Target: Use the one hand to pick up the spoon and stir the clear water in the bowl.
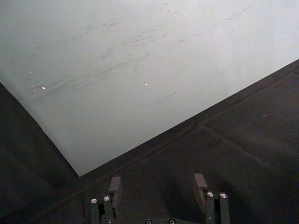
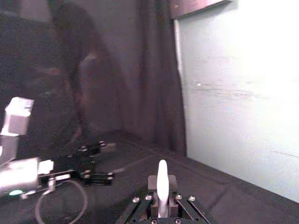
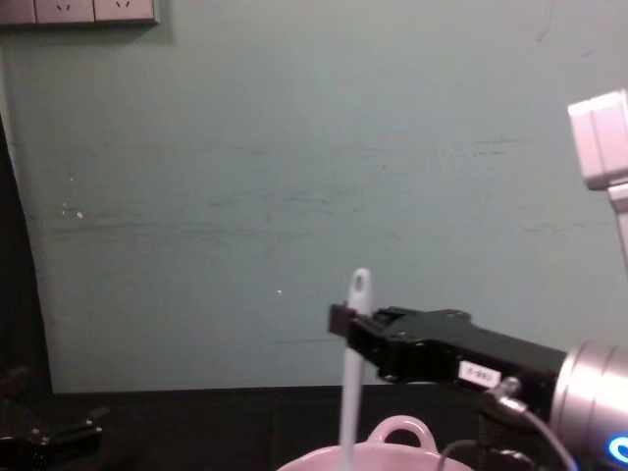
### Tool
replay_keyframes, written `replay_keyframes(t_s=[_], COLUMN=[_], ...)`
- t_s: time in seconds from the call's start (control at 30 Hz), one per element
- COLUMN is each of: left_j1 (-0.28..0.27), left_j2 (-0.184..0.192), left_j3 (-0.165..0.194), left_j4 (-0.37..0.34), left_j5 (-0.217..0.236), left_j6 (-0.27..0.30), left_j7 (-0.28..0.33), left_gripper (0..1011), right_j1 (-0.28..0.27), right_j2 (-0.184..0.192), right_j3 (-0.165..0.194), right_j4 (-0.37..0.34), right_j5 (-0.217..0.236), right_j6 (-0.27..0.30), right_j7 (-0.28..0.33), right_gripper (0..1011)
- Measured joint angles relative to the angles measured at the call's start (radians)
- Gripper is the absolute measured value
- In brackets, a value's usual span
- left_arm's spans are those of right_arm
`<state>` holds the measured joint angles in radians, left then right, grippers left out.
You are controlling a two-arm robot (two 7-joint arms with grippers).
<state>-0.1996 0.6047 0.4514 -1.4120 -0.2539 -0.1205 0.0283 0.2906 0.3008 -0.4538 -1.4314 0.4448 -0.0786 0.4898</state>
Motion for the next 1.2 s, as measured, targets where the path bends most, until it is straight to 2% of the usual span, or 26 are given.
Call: replay_keyframes(t_s=[0.27,0.43,0.63,0.73,0.93,1.2], left_j1=[0.0,0.0,0.0,0.0,0.0,0.0], left_j2=[0.0,0.0,0.0,0.0,0.0,0.0], left_j3=[0.0,0.0,0.0,0.0,0.0,0.0], left_j4=[0.0,0.0,0.0,0.0,0.0,0.0], left_j5=[0.0,0.0,0.0,0.0,0.0,0.0], left_j6=[0.0,0.0,0.0,0.0,0.0,0.0], left_j7=[0.0,0.0,0.0,0.0,0.0,0.0], left_gripper=[1005,1005,1005,1005,1005,1005], right_j1=[-0.007,-0.031,-0.061,-0.069,-0.073,-0.056], right_j2=[0.027,0.051,0.071,0.076,0.087,0.073], right_j3=[0.052,0.075,0.086,0.081,0.033,-0.018], right_j4=[0.011,-0.017,-0.062,-0.08,-0.123,-0.142], right_j5=[0.01,0.01,0.001,-0.007,-0.049,-0.058], right_j6=[-0.009,-0.007,0.001,0.006,0.027,0.036], right_j7=[-0.026,-0.039,-0.046,-0.046,-0.024,0.011], right_gripper=[117,117,117,117,117,117])
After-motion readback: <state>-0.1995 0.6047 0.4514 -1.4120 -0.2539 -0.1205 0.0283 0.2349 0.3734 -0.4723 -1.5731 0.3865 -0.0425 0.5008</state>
